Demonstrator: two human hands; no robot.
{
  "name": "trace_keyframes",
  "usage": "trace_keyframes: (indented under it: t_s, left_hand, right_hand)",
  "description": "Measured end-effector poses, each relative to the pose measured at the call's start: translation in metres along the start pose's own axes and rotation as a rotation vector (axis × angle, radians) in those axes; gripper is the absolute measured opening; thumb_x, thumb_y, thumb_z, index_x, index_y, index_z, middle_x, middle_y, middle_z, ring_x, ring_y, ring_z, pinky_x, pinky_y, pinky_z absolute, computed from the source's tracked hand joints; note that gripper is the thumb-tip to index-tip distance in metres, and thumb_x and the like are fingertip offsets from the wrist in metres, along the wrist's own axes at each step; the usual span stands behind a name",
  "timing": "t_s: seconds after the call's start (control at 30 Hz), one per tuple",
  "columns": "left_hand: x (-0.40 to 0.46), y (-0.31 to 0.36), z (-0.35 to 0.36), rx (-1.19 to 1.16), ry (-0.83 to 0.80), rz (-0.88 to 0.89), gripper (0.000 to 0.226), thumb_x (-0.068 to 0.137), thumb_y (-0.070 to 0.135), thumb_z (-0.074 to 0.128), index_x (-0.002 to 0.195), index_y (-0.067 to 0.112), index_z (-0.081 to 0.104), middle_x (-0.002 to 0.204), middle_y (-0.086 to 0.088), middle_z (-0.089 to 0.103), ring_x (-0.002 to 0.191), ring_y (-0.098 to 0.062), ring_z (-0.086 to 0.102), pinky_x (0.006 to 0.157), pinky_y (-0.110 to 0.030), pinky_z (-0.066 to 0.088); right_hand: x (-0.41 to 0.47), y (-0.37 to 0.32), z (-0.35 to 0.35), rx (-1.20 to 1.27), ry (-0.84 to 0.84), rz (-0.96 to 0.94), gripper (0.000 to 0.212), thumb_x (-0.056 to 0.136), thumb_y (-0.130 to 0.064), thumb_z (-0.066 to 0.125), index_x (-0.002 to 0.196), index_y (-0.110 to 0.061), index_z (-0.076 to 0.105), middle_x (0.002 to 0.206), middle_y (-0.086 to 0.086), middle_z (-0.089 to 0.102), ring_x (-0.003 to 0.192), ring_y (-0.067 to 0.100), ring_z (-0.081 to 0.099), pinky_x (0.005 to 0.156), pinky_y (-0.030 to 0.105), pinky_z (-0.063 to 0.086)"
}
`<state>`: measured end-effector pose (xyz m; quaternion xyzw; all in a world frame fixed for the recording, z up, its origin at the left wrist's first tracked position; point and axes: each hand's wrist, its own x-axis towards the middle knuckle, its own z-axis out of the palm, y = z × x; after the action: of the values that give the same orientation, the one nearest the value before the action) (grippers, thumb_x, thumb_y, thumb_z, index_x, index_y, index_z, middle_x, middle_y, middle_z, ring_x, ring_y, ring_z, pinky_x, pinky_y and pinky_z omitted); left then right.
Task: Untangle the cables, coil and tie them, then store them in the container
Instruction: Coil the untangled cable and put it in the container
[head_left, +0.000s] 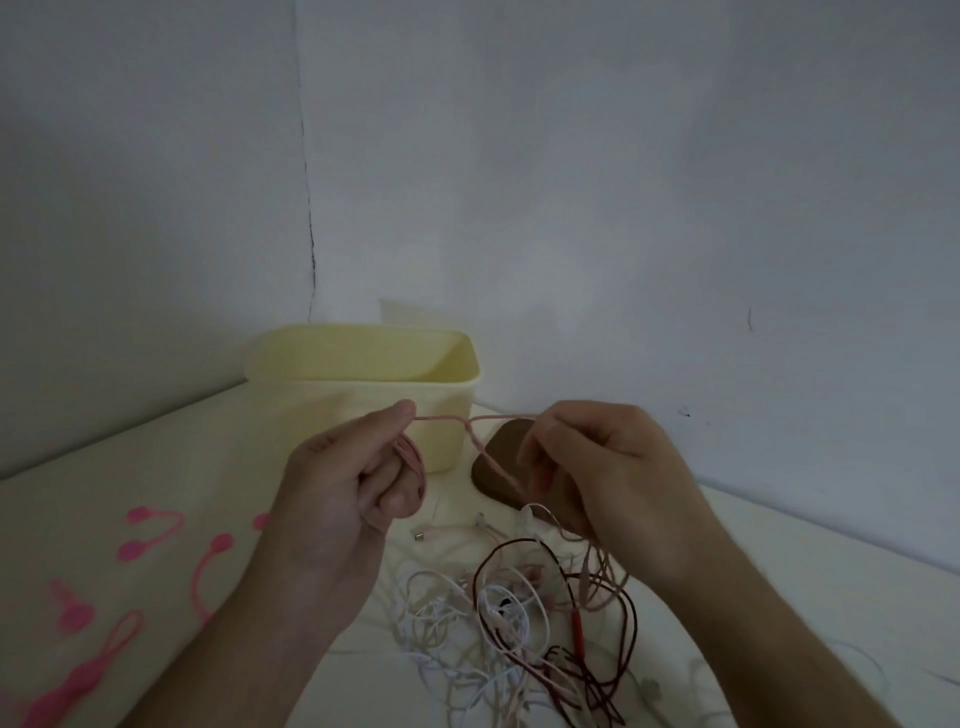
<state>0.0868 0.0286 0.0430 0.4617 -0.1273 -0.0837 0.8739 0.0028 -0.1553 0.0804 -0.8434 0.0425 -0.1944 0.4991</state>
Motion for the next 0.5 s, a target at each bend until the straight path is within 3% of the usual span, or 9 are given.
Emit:
trace_keyframes:
  t_s: [0.1,0.17,0.3,0.4,0.5]
  left_hand:
    - [0.001,-0.001,0.001,-0.01,0.058,0.0,0.051,0.074,0.025,0.077,0.05,0.024,0.032,0.042,0.009,0.017,0.036,-0.01,0.025,0.048,-0.024,0.028]
    - [0.002,-0.001,0.001,-0.02,0.084,0.002,0.053,0.073,0.025,0.078,0.05,0.024,0.03,0.043,0.009,0.016,0.034,-0.01,0.024,0.043,-0.02,0.03]
    - [0.004,-0.001,-0.002,-0.005,0.069,0.013,0.045,0.074,0.021,0.076,0.051,0.023,0.036,0.045,0.007,0.018,0.037,-0.01,0.024,0.044,-0.021,0.028]
    - [0.006,0.0,-0.003,-0.008,0.075,0.009,0.055,0.088,0.011,0.067,0.045,0.026,0.036,0.043,0.009,0.018,0.038,-0.01,0.024,0.045,-0.024,0.025]
    - [0.006,0.0,-0.004,-0.029,0.08,-0.002,0.056,0.09,0.011,0.064,0.046,0.027,0.034,0.043,0.009,0.018,0.039,-0.012,0.027,0.046,-0.025,0.026]
  right_hand:
    - [0.003,0.002,-0.009,0.047,0.148,0.092,0.036,0.101,-0.015,0.054,0.07,-0.005,0.067,0.058,0.009,0.062,0.045,0.018,0.048,0.049,0.028,0.037]
    - [0.004,0.001,-0.017,0.047,0.256,0.144,0.041,0.103,-0.019,0.053,0.066,-0.004,0.06,0.053,0.008,0.051,0.042,0.018,0.041,0.049,0.029,0.034]
    - [0.005,0.003,-0.041,-0.065,0.51,0.192,0.041,0.099,-0.022,0.052,0.059,-0.012,0.048,0.049,0.002,0.039,0.042,0.017,0.034,0.048,0.032,0.033]
    - [0.007,0.014,-0.063,-0.209,0.672,0.205,0.04,0.096,-0.021,0.049,0.064,0.002,0.041,0.055,0.008,0.037,0.053,0.02,0.035,0.055,0.038,0.031]
    - [0.007,0.027,-0.08,-0.416,0.694,0.273,0.045,0.1,-0.021,0.046,0.061,0.001,0.041,0.056,0.013,0.043,0.051,0.024,0.037,0.055,0.035,0.032]
